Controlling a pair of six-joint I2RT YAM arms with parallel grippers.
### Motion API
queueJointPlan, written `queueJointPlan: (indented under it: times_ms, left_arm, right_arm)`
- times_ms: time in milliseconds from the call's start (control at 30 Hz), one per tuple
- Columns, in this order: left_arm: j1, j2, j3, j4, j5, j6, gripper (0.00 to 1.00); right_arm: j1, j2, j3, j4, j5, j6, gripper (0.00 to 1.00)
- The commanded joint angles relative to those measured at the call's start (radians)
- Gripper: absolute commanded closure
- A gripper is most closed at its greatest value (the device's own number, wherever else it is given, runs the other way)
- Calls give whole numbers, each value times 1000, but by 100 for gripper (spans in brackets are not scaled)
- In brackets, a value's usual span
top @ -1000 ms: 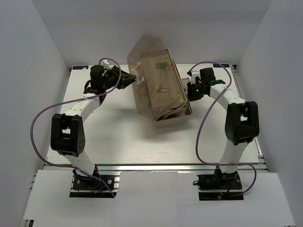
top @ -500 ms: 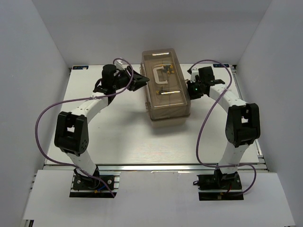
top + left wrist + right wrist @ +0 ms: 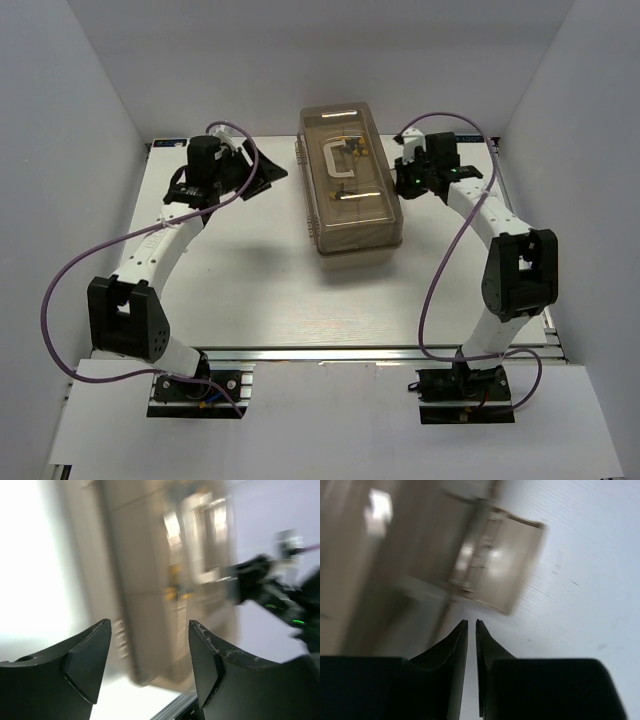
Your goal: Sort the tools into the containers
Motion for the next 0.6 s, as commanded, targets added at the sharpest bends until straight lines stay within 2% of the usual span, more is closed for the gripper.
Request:
queueJointPlan:
  times_ms: [0,133,300,467,567]
  left_arm:
    - [-5,-41,-15,-147,-101,108,27]
    - [-6,-58,16,-273,-188,179,26]
    - [-5,-87,10,-333,-238,234,25]
    - [-6,-126,-12,-345,-253,256,24]
    - [-5,-161,22,-355,-300,285,24]
  right_arm:
    - [102,-46,11,-22,-95,-78,84]
    - [202,-118,-65,11,-106,-95,89]
    - [302,-135,-62,-14,-172,-32,89]
    - [314,-111,-20,-23,-221,27,89]
    - [308,-138,-25,-23,-169,26,89]
